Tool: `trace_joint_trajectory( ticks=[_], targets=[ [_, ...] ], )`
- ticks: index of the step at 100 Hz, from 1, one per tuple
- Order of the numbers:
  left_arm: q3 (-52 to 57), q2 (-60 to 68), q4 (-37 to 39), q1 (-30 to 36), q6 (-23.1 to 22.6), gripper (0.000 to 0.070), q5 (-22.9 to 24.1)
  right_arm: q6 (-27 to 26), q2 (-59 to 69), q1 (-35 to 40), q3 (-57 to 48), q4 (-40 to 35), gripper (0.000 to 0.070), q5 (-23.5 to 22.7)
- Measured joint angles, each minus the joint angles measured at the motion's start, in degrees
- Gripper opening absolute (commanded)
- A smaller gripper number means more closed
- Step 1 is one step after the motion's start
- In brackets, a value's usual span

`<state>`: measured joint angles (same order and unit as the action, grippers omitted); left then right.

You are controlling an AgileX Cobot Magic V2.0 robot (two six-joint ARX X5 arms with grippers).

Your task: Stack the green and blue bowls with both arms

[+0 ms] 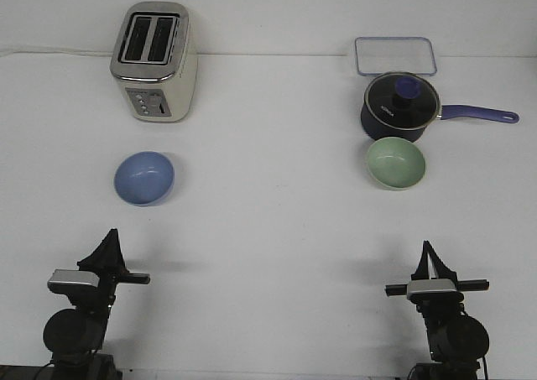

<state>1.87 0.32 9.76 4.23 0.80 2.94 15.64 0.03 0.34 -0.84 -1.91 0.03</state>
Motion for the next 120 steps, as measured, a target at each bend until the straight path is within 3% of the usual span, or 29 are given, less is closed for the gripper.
trace_joint_trajectory(
  ticks=[21,47,74,101,107,115,120],
  targets=[
    [0.0,0.0,0.0,0.0,0.0,0.0015,0.0,-0.1,0.0,0.0,0.0,0.0,0.0003,-0.1],
    [0.0,0.0,0.0,0.0,0.0,0.0015,0.0,-7.5,0.0,0.0,0.0,0.0,0.0003,-0.4],
    [0.0,0.0,0.0,0.0,0.0,0.0015,0.0,-25.0,0.0,0.0,-0.2,-0.8,0.0003,0.2],
    [0.0,0.0,0.0,0.0,0.0,0.0015,0.0,-37.2,6.1,0.0,-12.8,-11.8,0.001,-0.2],
    [0.0,0.0,0.0,0.0,0.0,0.0015,0.0,-38.0,10.2,0.0,-17.4,-14.3,0.0112,-0.8],
    [0.0,0.0,0.0,0.0,0.0,0.0015,0.0,-38.2,15.9,0.0,-22.7,-17.2,0.0444,-1.6],
    [0.0,0.0,0.0,0.0,0.0,0.0015,0.0,-38.3,20.6,0.0,-26.7,-19.4,0.0494,-1.7]
  ],
)
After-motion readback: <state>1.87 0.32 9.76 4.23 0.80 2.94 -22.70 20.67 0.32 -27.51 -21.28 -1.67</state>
